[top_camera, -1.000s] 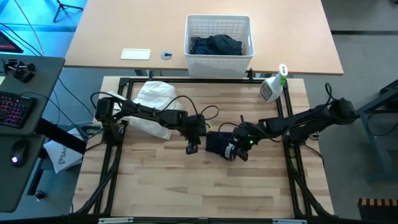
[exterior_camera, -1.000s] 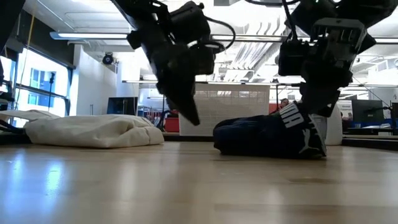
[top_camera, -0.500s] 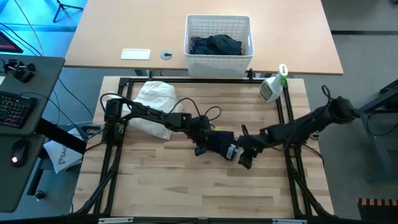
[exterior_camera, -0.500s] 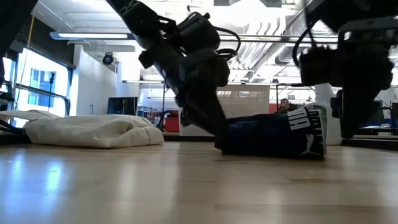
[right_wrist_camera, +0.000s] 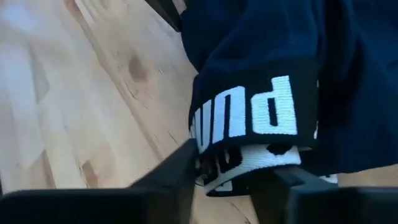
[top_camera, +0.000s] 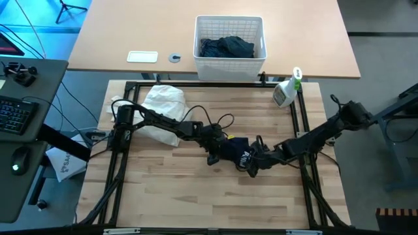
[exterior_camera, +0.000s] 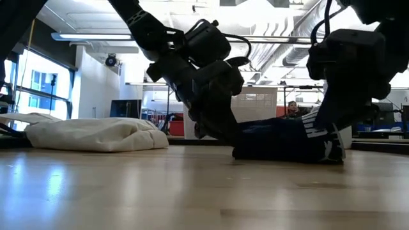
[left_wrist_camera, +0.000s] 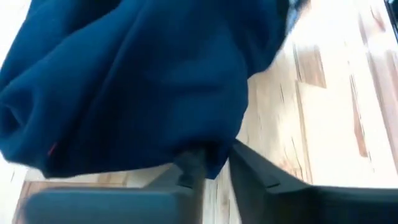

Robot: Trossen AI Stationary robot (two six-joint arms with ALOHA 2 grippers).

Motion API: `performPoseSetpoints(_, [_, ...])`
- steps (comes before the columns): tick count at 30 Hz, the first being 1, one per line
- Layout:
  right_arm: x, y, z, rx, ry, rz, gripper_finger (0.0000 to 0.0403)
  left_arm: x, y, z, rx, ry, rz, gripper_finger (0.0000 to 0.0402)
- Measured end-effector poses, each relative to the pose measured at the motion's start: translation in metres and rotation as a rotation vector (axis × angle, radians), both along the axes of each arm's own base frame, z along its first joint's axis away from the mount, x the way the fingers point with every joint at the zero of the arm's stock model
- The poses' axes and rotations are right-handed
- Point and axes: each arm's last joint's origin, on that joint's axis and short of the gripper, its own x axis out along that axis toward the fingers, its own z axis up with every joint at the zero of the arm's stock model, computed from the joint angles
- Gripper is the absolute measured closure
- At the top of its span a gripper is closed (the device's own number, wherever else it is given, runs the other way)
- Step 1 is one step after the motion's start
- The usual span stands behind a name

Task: Fold laundry
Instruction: Fold the blue underwear, then put the blue underwear into the laundry bin

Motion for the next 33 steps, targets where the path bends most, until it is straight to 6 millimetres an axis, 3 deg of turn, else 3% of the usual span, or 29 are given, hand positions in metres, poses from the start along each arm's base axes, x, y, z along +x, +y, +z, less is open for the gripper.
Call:
performPoseSetpoints(3, [0.001,-0.004,0.001,0.014,0.003,0.001,0.0352,-0.001,0.0,0.005,0.011,-0.01,-0.031,0.0389])
performPoseSetpoints(5, [0.0,-0.007,0.006,0.035,0.008,0.032,0.0388,-0.002,0.0,0.011,0.016,-0.022,-0.042,0.0393])
performPoseSetpoints(14, [-0.017,-0.019,0.03,0.103,0.03,0.201,0.0399,-0.017,-0.003,0.022,0.039,0.046,-0.185,0.0401])
performPoseSetpoints(24, [-0.01,-0.025,0.005,-0.011,0.154,0.228,0.0381,-0.02,0.0,0.018,0.01,0.1,-0.174,0.0396])
performPoseSetpoints(28, [-0.009,-0.028,0.0,-0.002,0.178,0.219,0.0328,-0.029,0.006,0.017,-0.069,0.202,-0.131,0.0368])
performPoseSetpoints(33, [-0.012,-0.039,0.015,0.058,0.123,0.18,0.0253,-0.039,0.013,0.029,-0.158,0.27,-0.09,0.0329])
